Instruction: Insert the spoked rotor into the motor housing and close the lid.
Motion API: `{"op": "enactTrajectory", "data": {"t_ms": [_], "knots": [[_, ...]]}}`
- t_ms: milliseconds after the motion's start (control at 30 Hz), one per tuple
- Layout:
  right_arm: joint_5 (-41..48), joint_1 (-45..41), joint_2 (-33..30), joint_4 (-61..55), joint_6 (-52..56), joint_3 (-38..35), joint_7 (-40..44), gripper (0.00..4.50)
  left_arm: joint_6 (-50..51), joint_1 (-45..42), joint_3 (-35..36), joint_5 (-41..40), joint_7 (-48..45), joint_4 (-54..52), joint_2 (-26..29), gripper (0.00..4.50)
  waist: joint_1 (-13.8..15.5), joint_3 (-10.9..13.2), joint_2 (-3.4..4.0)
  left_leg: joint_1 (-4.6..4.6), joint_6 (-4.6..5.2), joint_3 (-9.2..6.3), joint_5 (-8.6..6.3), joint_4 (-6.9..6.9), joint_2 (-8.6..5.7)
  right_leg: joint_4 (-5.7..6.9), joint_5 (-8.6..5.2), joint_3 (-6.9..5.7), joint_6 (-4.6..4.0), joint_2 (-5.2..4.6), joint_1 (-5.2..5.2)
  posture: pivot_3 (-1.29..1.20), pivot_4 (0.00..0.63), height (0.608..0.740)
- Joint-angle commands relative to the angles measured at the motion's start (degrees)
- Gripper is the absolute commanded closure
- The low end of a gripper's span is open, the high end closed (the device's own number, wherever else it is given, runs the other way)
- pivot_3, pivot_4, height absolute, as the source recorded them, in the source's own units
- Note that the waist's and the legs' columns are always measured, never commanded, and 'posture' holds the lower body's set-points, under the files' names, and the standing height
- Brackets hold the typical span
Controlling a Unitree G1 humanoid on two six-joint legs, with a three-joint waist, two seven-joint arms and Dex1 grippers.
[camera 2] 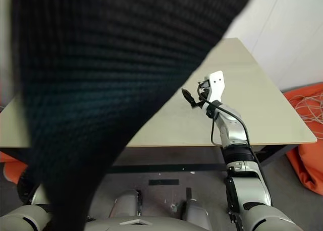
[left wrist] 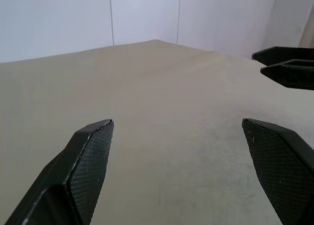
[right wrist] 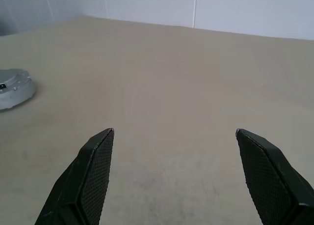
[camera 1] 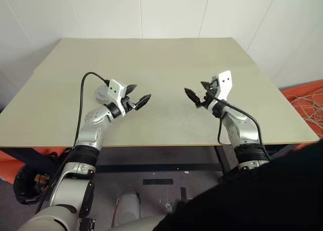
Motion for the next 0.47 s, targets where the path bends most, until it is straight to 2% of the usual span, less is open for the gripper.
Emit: {"op": "enactTrajectory", "data": {"t_ms": [33,467], "knots": [[-0.8,-1.1,0.0,0.2,-4.2,-1.1,-0.7,0.0,-2.3,-0.2,1.0,0.4,-0.9,-0.9,-0.1,0.04,-0.3,0.0,0.0,0.03,0.02,0.01,-0.01,0.0,0.0,0.01,0.0,0.01,0.0,0.0,0.02,0.0,0.0,0.74],[-1.9,-1.9,0.8,3.9,-10.7,-1.5,-2.1,0.0,-3.6,-0.7,2.2,0.7,-0.6,-0.1,-0.7,0.04,-0.5,0.0,0.0,0.17,0.31,0.12,-0.19,0.0,0.0,0.04,0.0,0.18,-0.03,0.01,0.03,0.0,0.0,0.74]]}}
